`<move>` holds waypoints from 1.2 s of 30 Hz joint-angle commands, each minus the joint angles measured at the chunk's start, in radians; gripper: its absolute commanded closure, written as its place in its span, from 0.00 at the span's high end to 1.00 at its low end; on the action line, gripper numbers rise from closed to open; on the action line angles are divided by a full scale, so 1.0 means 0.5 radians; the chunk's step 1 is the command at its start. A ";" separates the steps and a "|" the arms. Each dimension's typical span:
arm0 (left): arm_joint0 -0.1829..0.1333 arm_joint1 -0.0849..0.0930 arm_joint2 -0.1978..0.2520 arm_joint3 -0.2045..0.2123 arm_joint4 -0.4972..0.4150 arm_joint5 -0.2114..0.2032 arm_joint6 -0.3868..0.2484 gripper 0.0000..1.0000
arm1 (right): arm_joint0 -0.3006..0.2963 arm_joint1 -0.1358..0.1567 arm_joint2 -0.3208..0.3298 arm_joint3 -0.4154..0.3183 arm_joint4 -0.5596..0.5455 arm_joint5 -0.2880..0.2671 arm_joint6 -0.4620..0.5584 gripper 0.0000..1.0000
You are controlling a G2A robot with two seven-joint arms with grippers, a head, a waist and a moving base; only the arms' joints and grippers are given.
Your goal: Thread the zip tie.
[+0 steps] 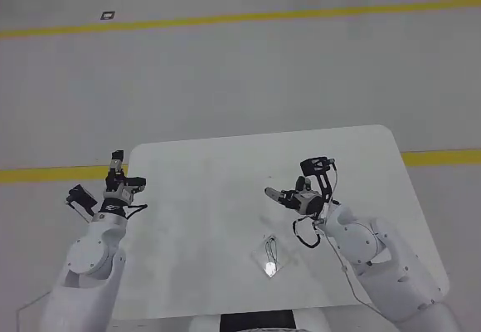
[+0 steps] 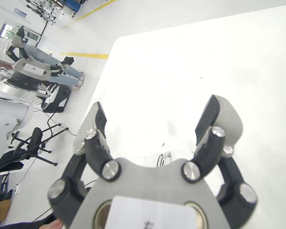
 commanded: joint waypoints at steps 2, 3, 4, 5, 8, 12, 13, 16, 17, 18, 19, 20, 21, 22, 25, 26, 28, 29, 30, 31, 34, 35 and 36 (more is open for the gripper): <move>0.000 0.000 0.000 0.000 0.000 0.000 0.000 1.00 | 0.000 0.000 0.000 0.000 0.000 0.000 0.000 1.00; 0.000 0.000 0.000 0.000 0.000 0.000 0.000 1.00 | 0.000 0.000 0.000 0.000 0.000 0.000 0.000 1.00; 0.000 0.000 0.000 0.000 0.000 0.000 0.000 1.00 | 0.000 0.000 0.000 0.000 0.000 0.000 0.000 1.00; 0.000 0.000 0.000 0.000 0.000 0.000 0.000 1.00 | 0.016 0.003 -0.007 -0.035 -0.040 -0.037 0.025 1.00; 0.000 0.000 0.000 0.000 0.000 0.000 0.000 1.00 | 0.060 0.021 -0.007 -0.135 -0.195 -0.127 0.237 1.00; 0.000 0.000 0.000 0.000 0.000 0.000 0.000 1.00 | 0.117 0.039 -0.030 -0.258 -0.292 -0.208 0.586 1.00; 0.000 0.000 0.000 0.000 0.000 0.000 0.000 1.00 | 0.137 0.042 -0.034 -0.288 -0.311 -0.211 0.670 1.00; 0.000 0.000 0.000 0.000 0.000 0.000 0.000 1.00 | 0.173 0.049 -0.071 -0.342 -0.348 -0.206 0.917 1.00; 0.000 0.000 0.000 0.000 0.000 0.000 0.000 1.00 | 0.182 0.051 -0.085 -0.356 -0.355 -0.207 0.976 1.00; 0.000 0.000 0.000 0.000 0.000 0.000 0.000 1.00 | 0.187 0.052 -0.097 -0.370 -0.357 -0.206 1.017 1.00; 0.000 0.000 0.000 0.000 0.000 0.000 0.000 1.00 | 0.188 0.052 -0.111 -0.381 -0.349 -0.204 1.054 1.00; 0.000 0.000 0.000 0.000 0.000 0.000 0.000 1.00 | 0.192 0.054 -0.129 -0.392 -0.341 -0.218 1.105 1.00; 0.000 0.000 0.000 0.000 0.000 0.000 0.000 1.00 | 0.193 0.056 -0.149 -0.395 -0.337 -0.250 1.154 1.00; 0.000 0.000 0.000 0.000 0.000 0.000 0.000 1.00 | 0.193 0.056 -0.149 -0.395 -0.337 -0.250 1.154 1.00; 0.000 0.000 0.000 0.000 0.000 0.000 0.000 1.00 | 0.193 0.056 -0.149 -0.395 -0.337 -0.250 1.154 1.00; 0.000 0.000 0.000 0.000 0.000 0.000 0.000 1.00 | 0.193 0.056 -0.149 -0.395 -0.337 -0.250 1.154 1.00; 0.000 0.000 0.000 0.000 0.000 0.000 0.000 1.00 | 0.193 0.056 -0.149 -0.395 -0.337 -0.250 1.154 1.00; 0.000 0.000 0.000 0.000 0.000 0.000 0.000 1.00 | 0.193 0.056 -0.149 -0.395 -0.337 -0.250 1.154 1.00; 0.000 0.000 0.000 0.000 0.000 0.000 0.000 1.00 | 0.193 0.056 -0.149 -0.395 -0.337 -0.250 1.154 1.00; 0.000 0.000 0.000 0.000 0.000 0.000 0.000 1.00 | 0.193 0.056 -0.149 -0.395 -0.337 -0.250 1.154 1.00; 0.000 0.000 0.000 0.000 0.000 0.000 0.000 1.00 | 0.202 0.059 -0.184 -0.425 -0.410 -0.291 1.181 1.00; 0.000 0.000 0.000 0.000 0.000 0.000 0.000 1.00 | 0.214 0.061 -0.205 -0.442 -0.456 -0.287 1.230 1.00; 0.000 0.000 0.000 0.000 0.000 0.000 0.000 1.00 | 0.231 0.062 -0.229 -0.455 -0.511 -0.275 1.301 1.00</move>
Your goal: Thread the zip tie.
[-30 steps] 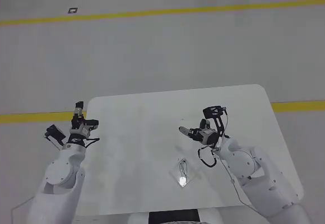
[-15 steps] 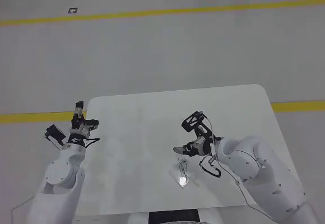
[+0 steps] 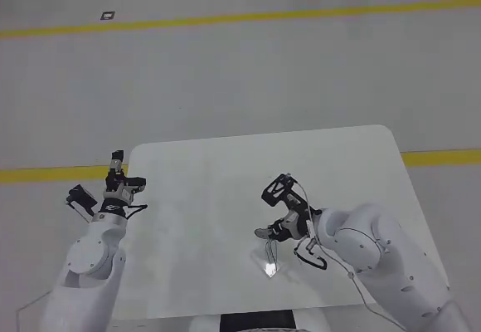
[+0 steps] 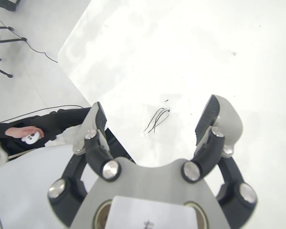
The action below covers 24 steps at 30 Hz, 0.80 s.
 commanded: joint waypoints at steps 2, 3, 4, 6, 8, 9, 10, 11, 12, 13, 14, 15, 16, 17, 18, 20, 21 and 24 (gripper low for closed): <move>0.000 0.000 0.000 0.000 0.000 0.000 0.000 1.00 | 0.064 -0.004 -0.088 -0.042 -0.111 0.073 0.200 1.00; 0.000 0.000 0.000 0.000 0.000 0.000 0.000 1.00 | 0.091 -0.008 -0.123 -0.050 -0.125 0.084 0.263 1.00; 0.000 0.000 0.000 0.000 0.000 0.000 0.000 1.00 | 0.130 -0.014 -0.158 -0.057 -0.147 0.118 0.308 1.00; 0.000 0.000 0.000 0.000 0.000 0.000 0.000 1.00 | 0.181 -0.022 -0.230 -0.054 -0.177 0.138 0.420 1.00; 0.000 0.000 0.000 0.000 0.000 0.000 0.000 1.00 | 0.239 -0.029 -0.323 -0.018 -0.205 0.158 0.420 1.00; 0.000 0.000 0.000 0.000 0.000 0.000 0.000 1.00 | 0.261 -0.031 -0.361 0.009 -0.191 0.163 0.420 1.00; 0.000 0.000 0.000 0.000 0.000 0.000 0.000 1.00 | 0.287 -0.031 -0.391 0.035 -0.184 0.173 0.420 1.00; 0.000 0.000 0.000 0.000 0.000 0.000 0.000 1.00 | 0.318 -0.030 -0.429 0.074 -0.179 0.200 0.420 1.00; 0.000 0.000 0.000 0.000 0.000 0.000 0.000 1.00 | 0.340 -0.029 -0.459 0.104 -0.165 0.224 0.420 1.00; 0.000 0.000 0.000 0.000 0.000 0.000 0.000 1.00 | 0.361 -0.026 -0.489 0.132 -0.139 0.250 0.420 1.00; 0.000 0.000 0.000 0.000 0.000 0.000 0.000 1.00 | 0.387 -0.023 -0.516 0.155 -0.112 0.273 0.420 1.00; 0.000 0.000 0.000 0.000 0.000 0.000 0.000 1.00 | 0.417 -0.018 -0.556 0.179 -0.054 0.298 0.420 1.00; 0.000 0.000 0.000 0.000 0.000 0.000 0.000 1.00 | 0.424 -0.016 -0.567 0.185 -0.039 0.302 0.420 1.00; 0.000 0.000 0.000 0.000 0.000 0.000 0.000 1.00 | 0.424 -0.016 -0.567 0.185 -0.039 0.302 0.420 1.00; 0.000 0.000 0.000 0.000 0.000 0.000 0.000 1.00 | 0.424 -0.016 -0.567 0.185 -0.039 0.302 0.420 1.00; 0.000 0.000 0.000 0.000 0.000 0.000 0.000 1.00 | 0.424 -0.016 -0.567 0.185 -0.039 0.302 0.420 1.00; 0.000 0.000 0.000 0.000 0.000 0.000 0.000 1.00 | 0.424 -0.016 -0.567 0.185 -0.039 0.302 0.420 1.00; 0.000 0.000 0.000 0.000 0.000 0.000 0.000 1.00 | 0.424 -0.016 -0.567 0.185 -0.039 0.302 0.420 1.00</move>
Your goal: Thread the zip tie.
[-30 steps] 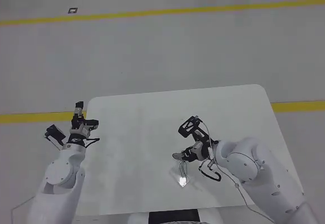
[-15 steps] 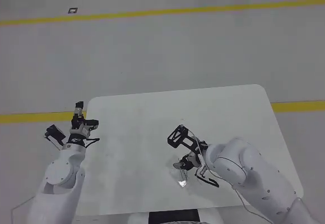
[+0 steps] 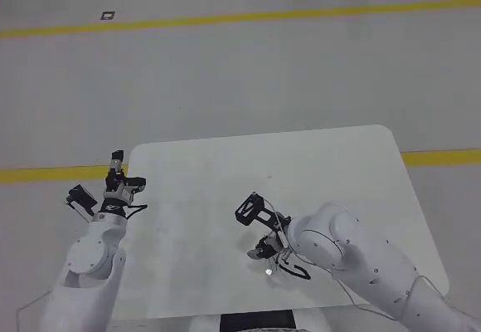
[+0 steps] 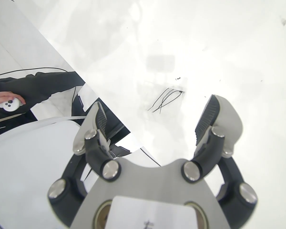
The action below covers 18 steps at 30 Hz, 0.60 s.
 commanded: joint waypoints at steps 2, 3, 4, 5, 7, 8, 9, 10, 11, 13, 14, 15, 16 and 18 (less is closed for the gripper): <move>0.000 0.000 0.000 0.000 0.000 0.000 0.000 1.00 | 0.000 0.000 0.000 0.000 0.000 0.000 0.000 1.00; 0.000 0.000 0.000 0.000 0.000 0.000 0.000 1.00 | 0.000 0.000 0.000 0.000 0.000 0.000 0.000 1.00; 0.000 0.000 0.000 0.000 0.000 0.000 0.000 1.00 | 0.000 0.000 0.000 0.000 0.000 0.000 0.000 1.00; 0.000 0.000 0.000 0.000 0.000 0.000 0.000 1.00 | -0.002 0.000 -0.015 -0.001 -0.009 -0.016 0.000 1.00; 0.000 0.000 0.000 0.000 0.000 0.000 0.000 1.00 | 0.006 0.001 -0.064 0.020 -0.049 -0.012 0.000 1.00; 0.000 0.000 0.000 0.000 0.000 0.000 0.000 1.00 | 0.023 0.000 -0.090 0.023 -0.048 0.019 0.000 1.00; 0.000 0.000 0.000 0.000 0.000 0.000 0.000 1.00 | 0.034 0.000 -0.111 0.034 -0.023 0.052 0.000 1.00; 0.000 0.000 0.000 0.000 0.000 0.000 0.000 1.00 | 0.054 0.000 -0.131 0.041 -0.003 0.086 0.000 1.00; 0.000 0.000 0.000 0.000 0.000 0.000 0.000 1.00 | 0.082 0.002 -0.159 0.051 0.018 0.134 0.000 1.00; 0.000 0.000 0.000 0.000 0.000 0.000 0.000 1.00 | 0.125 0.008 -0.214 0.075 0.034 0.242 0.000 1.00; 0.000 0.000 0.000 0.000 0.000 0.000 0.000 1.00 | 0.158 0.014 -0.257 0.080 0.056 0.314 0.000 1.00; 0.000 0.000 0.000 0.000 0.000 0.000 0.000 1.00 | 0.184 0.018 -0.288 0.081 0.084 0.362 0.000 1.00; 0.000 0.000 0.000 0.000 0.000 0.000 0.000 1.00 | 0.210 0.024 -0.319 0.086 0.116 0.412 0.000 1.00; 0.000 0.000 0.000 0.000 0.000 0.000 0.000 1.00 | 0.278 0.039 -0.393 0.094 0.189 0.513 0.000 1.00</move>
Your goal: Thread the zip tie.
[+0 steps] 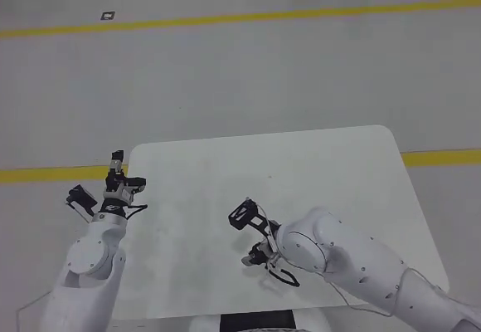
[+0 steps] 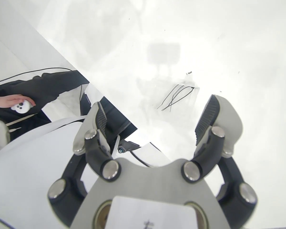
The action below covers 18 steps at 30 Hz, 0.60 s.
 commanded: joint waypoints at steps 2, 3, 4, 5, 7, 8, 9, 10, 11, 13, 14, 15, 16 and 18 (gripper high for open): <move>0.000 0.000 0.000 0.000 0.000 0.000 0.000 1.00 | 0.095 0.025 -0.093 0.035 0.087 0.089 0.000 1.00; 0.000 0.000 0.000 0.000 0.000 0.000 0.000 1.00 | 0.126 0.036 -0.111 0.053 0.123 0.089 0.000 1.00; 0.000 0.000 0.000 0.000 0.000 0.000 0.000 1.00 | 0.142 0.044 -0.121 0.073 0.148 0.089 0.000 1.00; 0.000 0.000 0.000 0.000 0.000 0.000 0.000 1.00 | 0.156 0.052 -0.129 0.090 0.169 0.089 0.000 1.00; 0.000 0.000 0.000 0.000 0.000 0.000 0.000 1.00 | 0.185 0.069 -0.151 0.115 0.208 0.089 0.000 1.00; 0.000 0.000 0.000 0.000 0.000 0.000 0.000 1.00 | 0.194 0.077 -0.165 0.132 0.217 0.089 0.000 1.00; 0.000 0.000 0.000 0.000 0.000 0.000 0.000 1.00 | 0.200 0.084 -0.174 0.143 0.235 0.089 0.000 1.00; 0.000 0.000 0.000 0.000 0.000 0.000 0.000 1.00 | 0.208 0.090 -0.184 0.148 0.254 0.089 0.000 1.00; 0.000 0.000 0.000 0.000 0.000 0.000 0.000 1.00 | 0.208 0.090 -0.184 0.148 0.254 0.089 0.000 1.00; 0.000 0.000 0.000 0.000 0.000 0.000 0.000 1.00 | 0.208 0.090 -0.184 0.148 0.254 0.089 0.000 1.00; 0.000 0.000 0.000 0.000 0.000 0.000 0.000 1.00 | 0.208 0.090 -0.184 0.148 0.254 0.089 0.000 1.00; 0.000 0.000 0.000 0.000 0.000 0.000 0.000 1.00 | 0.208 0.090 -0.184 0.148 0.254 0.089 0.000 1.00; 0.000 0.000 0.000 0.000 0.000 0.000 0.000 1.00 | 0.208 0.090 -0.184 0.148 0.254 0.089 0.000 1.00; 0.000 0.000 0.000 0.000 0.000 0.000 0.000 1.00 | 0.208 0.090 -0.184 0.148 0.254 0.089 0.000 1.00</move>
